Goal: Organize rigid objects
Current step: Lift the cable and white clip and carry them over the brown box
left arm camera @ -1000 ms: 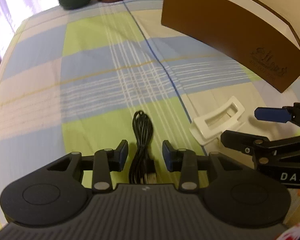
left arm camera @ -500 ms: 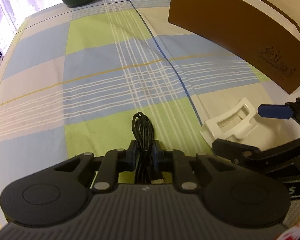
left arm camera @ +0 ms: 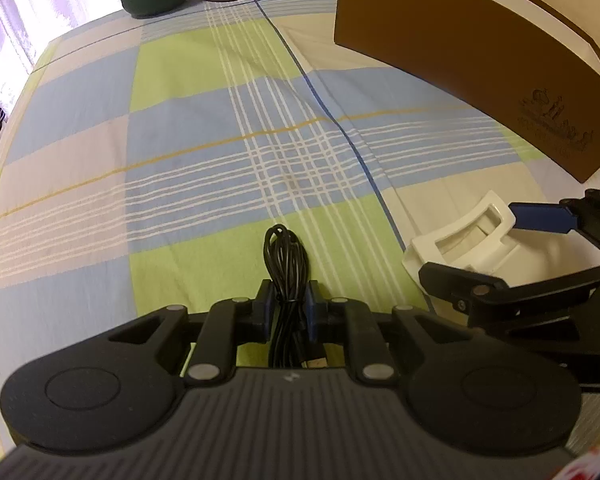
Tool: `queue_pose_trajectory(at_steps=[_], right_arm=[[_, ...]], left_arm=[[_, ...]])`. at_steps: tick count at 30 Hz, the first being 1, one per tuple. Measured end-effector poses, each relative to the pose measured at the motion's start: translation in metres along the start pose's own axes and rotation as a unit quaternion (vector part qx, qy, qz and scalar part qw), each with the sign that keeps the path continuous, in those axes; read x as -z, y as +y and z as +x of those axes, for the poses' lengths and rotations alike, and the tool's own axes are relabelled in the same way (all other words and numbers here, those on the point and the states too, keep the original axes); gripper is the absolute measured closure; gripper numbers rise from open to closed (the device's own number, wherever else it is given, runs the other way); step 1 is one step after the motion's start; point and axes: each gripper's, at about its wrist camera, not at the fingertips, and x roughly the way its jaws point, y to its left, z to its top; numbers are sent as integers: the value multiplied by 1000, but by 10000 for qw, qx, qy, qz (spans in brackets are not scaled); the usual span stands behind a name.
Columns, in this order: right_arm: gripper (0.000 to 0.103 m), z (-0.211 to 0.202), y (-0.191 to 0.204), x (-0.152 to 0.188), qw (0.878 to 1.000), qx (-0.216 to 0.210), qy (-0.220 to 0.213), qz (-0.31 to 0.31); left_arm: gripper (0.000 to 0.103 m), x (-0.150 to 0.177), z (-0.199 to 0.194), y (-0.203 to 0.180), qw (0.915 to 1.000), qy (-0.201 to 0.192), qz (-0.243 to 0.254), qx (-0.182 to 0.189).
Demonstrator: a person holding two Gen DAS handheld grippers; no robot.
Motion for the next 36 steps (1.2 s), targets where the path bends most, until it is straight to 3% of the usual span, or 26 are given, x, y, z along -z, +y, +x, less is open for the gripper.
queue_pose_trajectory(at_steps=[24,36], right_arm=[[20,-6,0,0,9999,-2,-133,-15],[20,-16,-6,-10,9995,-48,-294,82]], left_arm=[[91,-2,1,-2,9999,-82,53,105],[93,-21,-18,-8,9992,-340,158,168]])
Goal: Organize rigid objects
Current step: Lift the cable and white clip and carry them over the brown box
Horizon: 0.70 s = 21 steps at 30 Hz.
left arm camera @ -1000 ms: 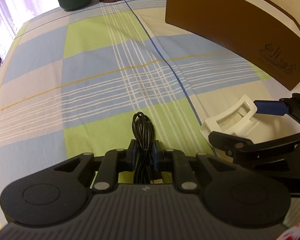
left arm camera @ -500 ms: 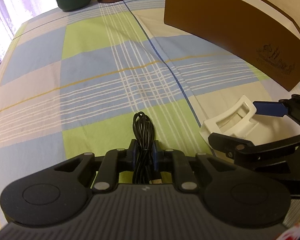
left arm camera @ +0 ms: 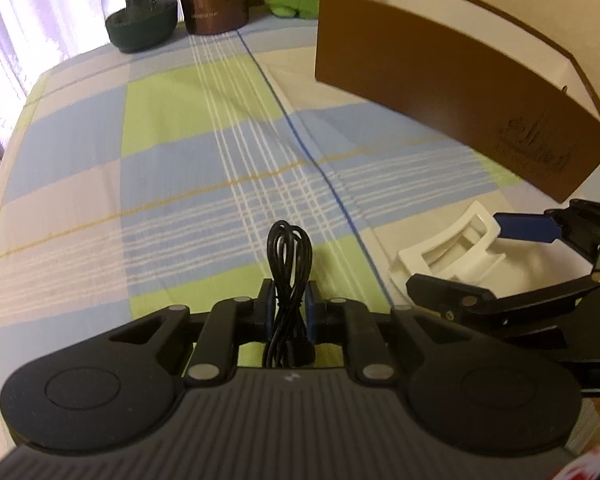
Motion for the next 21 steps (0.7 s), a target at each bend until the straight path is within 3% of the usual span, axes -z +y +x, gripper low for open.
queue_pose_trajectory(at_steps=[21], right_arm=[[20,-23,-18,-13,9992,19,-391,126]], left_arm=[[95,-22,-28,-15,9990,-419,123,108]])
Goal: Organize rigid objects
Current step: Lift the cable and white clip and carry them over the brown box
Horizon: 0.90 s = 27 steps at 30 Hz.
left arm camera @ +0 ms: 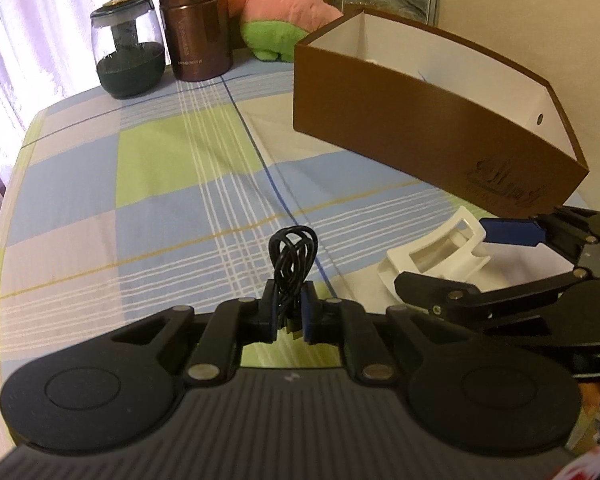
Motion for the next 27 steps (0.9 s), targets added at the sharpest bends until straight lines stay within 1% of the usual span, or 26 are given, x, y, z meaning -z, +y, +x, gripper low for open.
queue_pose_trajectory(at_steps=[11,27], right_arm=[[20,-18,-8,-11,9997,41,-260,16],[20,-48,-35,-35,9969,323,-698,135]], left_arm=[[95,-17,-16,-9,9994,-291,144,77],[95,-54,-28,-37,9955,-722,522,311]])
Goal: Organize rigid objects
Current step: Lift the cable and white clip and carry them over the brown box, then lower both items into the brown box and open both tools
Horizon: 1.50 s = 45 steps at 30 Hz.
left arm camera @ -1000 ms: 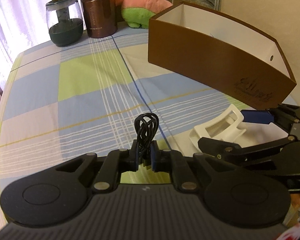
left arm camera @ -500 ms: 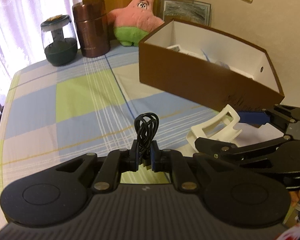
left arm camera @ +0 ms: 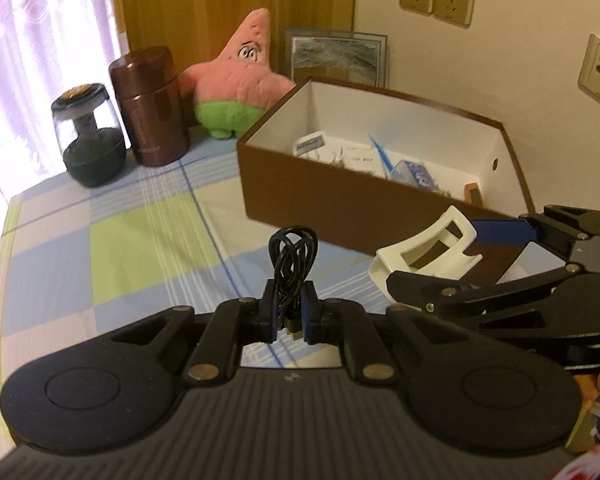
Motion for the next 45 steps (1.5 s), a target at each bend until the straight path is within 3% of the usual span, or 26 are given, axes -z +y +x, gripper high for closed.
queue_pose_trajectory(at_steps=[23,45], right_arm=[[20,-16,-58,-48,9969,494,-528,299],[20,15,-139,-74,9903,1042,-444,810]], left_arm=[[95,-74,21,-38,9975,-494,355,368],[95,-139,100,-91,9933,-274,851,734]])
